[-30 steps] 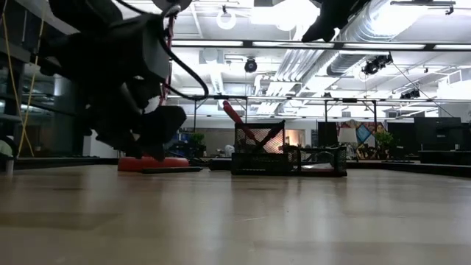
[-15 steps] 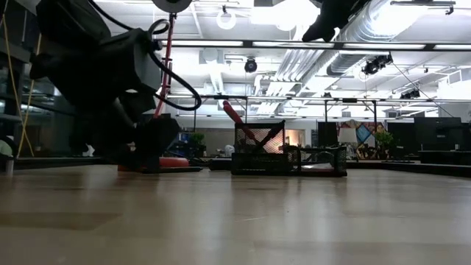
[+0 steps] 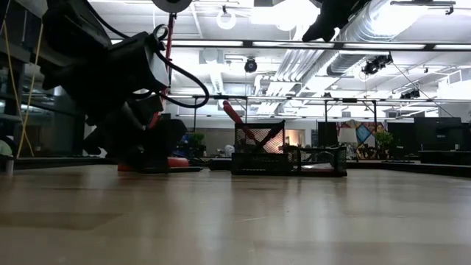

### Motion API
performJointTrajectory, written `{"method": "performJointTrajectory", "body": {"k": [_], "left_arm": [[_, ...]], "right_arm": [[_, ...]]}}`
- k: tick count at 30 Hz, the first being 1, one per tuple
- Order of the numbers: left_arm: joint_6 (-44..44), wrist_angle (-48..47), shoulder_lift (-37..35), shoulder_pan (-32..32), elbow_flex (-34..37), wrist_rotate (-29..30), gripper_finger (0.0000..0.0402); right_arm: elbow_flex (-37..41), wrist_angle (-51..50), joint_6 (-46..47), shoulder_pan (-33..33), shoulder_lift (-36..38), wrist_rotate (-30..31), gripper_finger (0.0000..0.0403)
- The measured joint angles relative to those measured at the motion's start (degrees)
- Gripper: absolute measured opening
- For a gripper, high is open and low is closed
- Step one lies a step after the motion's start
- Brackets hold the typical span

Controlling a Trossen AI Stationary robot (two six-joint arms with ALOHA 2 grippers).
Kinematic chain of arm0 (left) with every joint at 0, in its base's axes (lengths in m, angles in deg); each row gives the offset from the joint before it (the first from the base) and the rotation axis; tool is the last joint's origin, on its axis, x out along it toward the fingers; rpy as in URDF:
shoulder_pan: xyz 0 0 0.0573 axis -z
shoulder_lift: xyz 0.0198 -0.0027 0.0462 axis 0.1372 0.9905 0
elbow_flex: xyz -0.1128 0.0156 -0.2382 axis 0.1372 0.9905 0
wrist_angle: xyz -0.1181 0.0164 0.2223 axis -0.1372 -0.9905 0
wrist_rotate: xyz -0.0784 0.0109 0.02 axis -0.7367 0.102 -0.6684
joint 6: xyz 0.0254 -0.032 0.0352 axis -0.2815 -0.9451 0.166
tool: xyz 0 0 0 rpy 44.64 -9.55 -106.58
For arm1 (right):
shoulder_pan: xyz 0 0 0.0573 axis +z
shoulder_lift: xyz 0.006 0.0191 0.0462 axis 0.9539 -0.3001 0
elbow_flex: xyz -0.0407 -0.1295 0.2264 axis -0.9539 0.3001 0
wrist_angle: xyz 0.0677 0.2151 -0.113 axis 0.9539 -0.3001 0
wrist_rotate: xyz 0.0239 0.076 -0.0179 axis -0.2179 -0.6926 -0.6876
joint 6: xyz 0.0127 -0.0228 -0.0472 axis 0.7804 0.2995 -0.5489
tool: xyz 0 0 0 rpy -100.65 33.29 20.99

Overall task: Pick and place office supplies into organizer
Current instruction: Put the pen into the desk organizer

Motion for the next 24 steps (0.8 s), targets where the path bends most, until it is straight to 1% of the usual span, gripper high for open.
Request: {"method": "performJointTrajectory", "body": {"k": [9, 13, 24], "left_arm": [[1.79, 0.52, -0.11, -0.04, -0.02, -3.25, 0.0157], [1.94, 1.07, -0.04, 0.04, -0.02, -3.72, 0.0132], [1.09, 1.6, 0.0, 0.09, -0.1, -4.04, 0.0035]], "right_arm": [[0.0, 0.41, -0.66, -0.01, 0.0, 0.0, 0.0041], [0.0, 0.39, -0.68, -0.01, 0.0, 0.0, 0.0038], [0.0, 0.39, -1.11, -0.13, 0.0, 0.02, 0.003]]}}
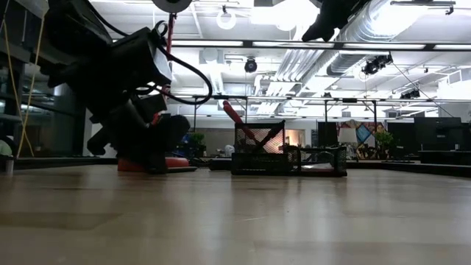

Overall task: Pick and place office supplies into organizer
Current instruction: Put the pen into the desk organizer

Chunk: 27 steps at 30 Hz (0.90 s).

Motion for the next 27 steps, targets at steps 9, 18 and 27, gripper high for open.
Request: {"method": "performJointTrajectory", "body": {"k": [9, 18, 27], "left_arm": [[2.08, -0.16, -0.08, 0.06, -2.79, -2.46, 0.0006], [4.94, -1.9, -3.22, 1.13, -5.17, -7.12, 0.0003], [4.49, -18.01, -11.16, 5.05, -12.45, -7.46, 0.0002]], "right_arm": [[0.0, -0.13, 0.02, 0.0, 0.0, 0.0, 0.003], [0.0, -0.54, -0.09, 0.0, 0.0, 0.0, 0.003], [0.0, -0.82, -1.06, -0.02, 0.07, 0.2, 0.003]]}}
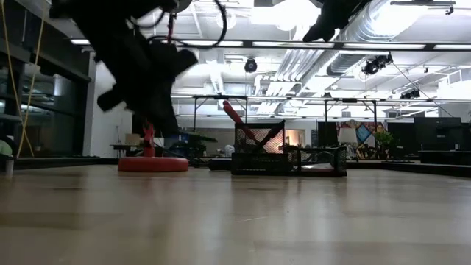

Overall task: Pick and place office supplies into organizer
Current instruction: Put the pen into the desk organizer

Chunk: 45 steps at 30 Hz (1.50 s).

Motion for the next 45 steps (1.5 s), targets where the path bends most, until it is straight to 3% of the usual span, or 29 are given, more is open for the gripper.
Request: {"method": "performJointTrajectory", "body": {"k": [6, 15, 21, 29, 38, 45], "left_arm": [[5.57, -11.99, -5.13, 0.31, -11.24, -8.24, 0.0002], [11.02, -39.62, -6.08, -2.12, -38.67, -12.8, 0.0001], [17.22, -46.29, -4.83, -10.07, -49.55, -21.39, 0.0], [22.29, -51.53, 5.19, -21.76, -61.44, -35.33, 0.0], [13.86, -53.35, 15.78, -29.79, -72.38, -53.59, 0.0002], [8.04, -58.5, 19.77, -33.89, -75.53, -56.57, 0.0003]], "right_arm": [[0.0, 0.85, -0.29, -0.01, 0.0, 0.0, 0.0028], [0.0, 0.74, -0.85, -1.38, 0.04, -0.09, 0.0032], [0.0, -0.94, -0.68, -3.51, 1.02, -0.24, 0.0029], [0.0, -3.64, 0.11, -6.81, 3.97, -0.25, 0.0028], [0.0, -3.3, 1.1, -8.79, 7.45, -0.24, 0.0025], [0.0, -2.99, 1.08, -8.76, 9.12, -0.28, 0.0024]]}}
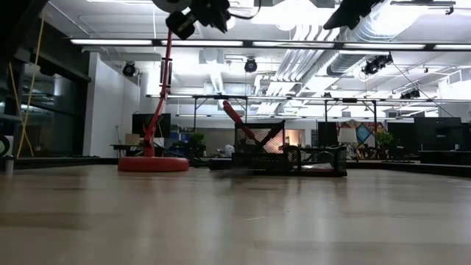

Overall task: Pick and place office supplies into organizer
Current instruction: Put the pen into the desk organizer

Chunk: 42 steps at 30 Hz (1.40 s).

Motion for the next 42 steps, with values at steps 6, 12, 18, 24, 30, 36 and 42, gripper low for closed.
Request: {"method": "performJointTrajectory", "body": {"k": [6, 12, 18, 24, 30, 36, 42], "left_arm": [[-0.08, 2.7, 0.12, -1.17, -0.09, 1.46, 0.0001], [18.73, 1.95, 0.12, 2.59, -0.1, -2.09, 0.0001], [39.63, 1.96, 0.12, 12.85, -0.09, 4.91, 0.0], [38.69, 2.72, 1.16, 22.13, 0.0, 17.77, 0.002], [42.18, 4.39, 2.08, 30.54, 5.52, 30.96, 0.0078], [15.62, 7.8, 2.83, 34.43, 15.62, 33.74, 0.0131], [0.23, 8.22, 0.84, 42.61, 22.58, 41.66, 0.0116]], "right_arm": [[0.0, -1.38, -0.57, 0.0, 0.44, -0.27, 0.0026], [0.0, -5.33, -1.05, 0.0, 0.46, -7.66, 0.0034], [0.0, -8.22, -0.83, 0.78, -0.23, -25.7, 0.0046], [0.0, -14.35, 1.59, 7.81, -3.36, -19.92, 0.0056], [0.02, -14.82, 7.59, 18.02, -5.62, -10.91, 0.0057], [0.02, -10.33, 23.81, 27.29, -3.12, 7.53, 0.0035], [5.43, 3.96, 42.24, 40.72, -3.43, 11.01, 0.0042]]}}
